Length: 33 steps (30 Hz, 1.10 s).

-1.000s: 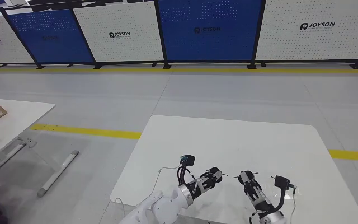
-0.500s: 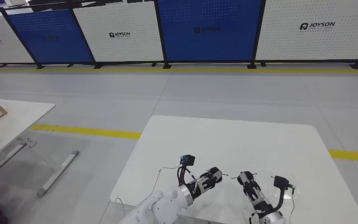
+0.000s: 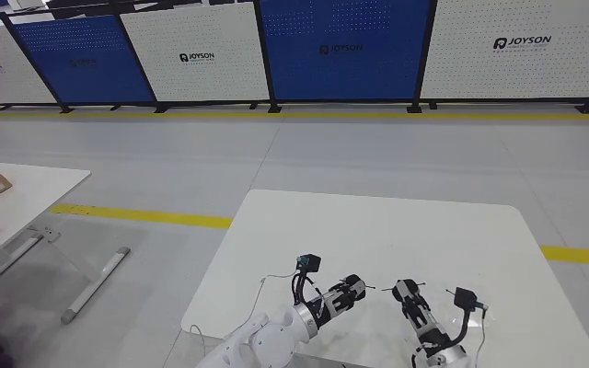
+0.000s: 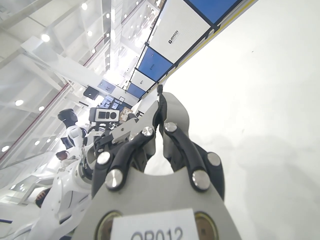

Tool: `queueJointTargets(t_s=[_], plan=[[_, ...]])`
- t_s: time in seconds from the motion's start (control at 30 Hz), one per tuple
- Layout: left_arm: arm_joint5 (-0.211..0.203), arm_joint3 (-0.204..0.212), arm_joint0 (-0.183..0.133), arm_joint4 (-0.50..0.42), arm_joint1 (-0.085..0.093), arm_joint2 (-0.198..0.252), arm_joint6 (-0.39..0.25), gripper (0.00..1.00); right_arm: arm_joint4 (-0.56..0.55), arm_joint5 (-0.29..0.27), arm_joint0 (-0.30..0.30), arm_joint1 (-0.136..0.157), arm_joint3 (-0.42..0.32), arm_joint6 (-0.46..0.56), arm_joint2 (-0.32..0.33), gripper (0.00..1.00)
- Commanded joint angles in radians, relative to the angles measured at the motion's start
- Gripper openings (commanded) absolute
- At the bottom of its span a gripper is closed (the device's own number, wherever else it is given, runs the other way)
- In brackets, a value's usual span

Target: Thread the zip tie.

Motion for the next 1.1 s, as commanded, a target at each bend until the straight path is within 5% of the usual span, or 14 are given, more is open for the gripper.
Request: queueJointTargets(t_s=[0.0,1.07], plan=[[0.000,0.000,0.000,0.000,0.000,0.000,0.000,0.00,-0.026,0.035,0.012,-0.003,0.007,-0.008,-0.011,0.00],[0.000,0.000,0.000,0.000,0.000,0.000,0.000,0.00,-0.022,0.021,0.038,-0.029,0.039,-0.048,-0.049,0.00]])
